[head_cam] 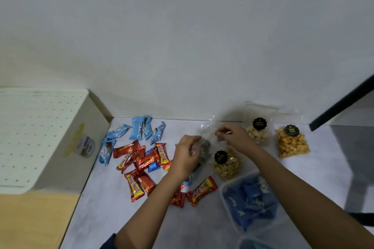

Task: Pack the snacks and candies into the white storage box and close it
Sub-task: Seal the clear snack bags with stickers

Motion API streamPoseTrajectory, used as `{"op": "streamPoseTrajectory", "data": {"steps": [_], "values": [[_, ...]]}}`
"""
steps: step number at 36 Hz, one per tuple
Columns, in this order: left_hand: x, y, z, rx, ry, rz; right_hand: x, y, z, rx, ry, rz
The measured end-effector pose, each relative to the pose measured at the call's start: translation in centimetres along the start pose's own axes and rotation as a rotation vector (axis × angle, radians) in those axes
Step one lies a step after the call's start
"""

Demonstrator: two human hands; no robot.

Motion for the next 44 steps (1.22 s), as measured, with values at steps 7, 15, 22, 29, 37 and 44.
{"op": "streamPoseTrajectory", "data": {"steps": [7,15,22,29,37,44], "values": [[-1.3,3.9,-2.0,-0.217,0.057,-0.308,5.2,3.4,-3.8,-0.018,0.097,0.148],[-1.7,9.1,-5.1,-0.297,0.057,-0.569,8.3,4.5,-10.7,-0.222,0.189,0.316],[-1.2,12.3,-8.3,-0.294,-0.009,-0.599,8.5,1.9,-16.4,-0.227,0.249,0.313],[1.9,13.1,-12.2,-0.253,0.038,-0.559,6.2,-2.3,-19.8,-0.127,0.208,0.209],[4.5,11.6,-14.5,-0.18,0.104,-0.517,3.3,-3.5,-20.9,-0.163,0.131,0.138],[4.7,11.4,-14.5,-0.164,0.117,-0.516,3.4,-3.7,-20.3,-0.246,0.141,0.084]]}}
Point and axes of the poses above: each hand's wrist, its own z-axis towards the middle knuckle, its own y-axis out of the back of the hand, x = y × z, the point moved 9 cm from there along z, towards the middle knuckle, and after that the axes turned 11 degrees about -x, right-handed, at the moved point
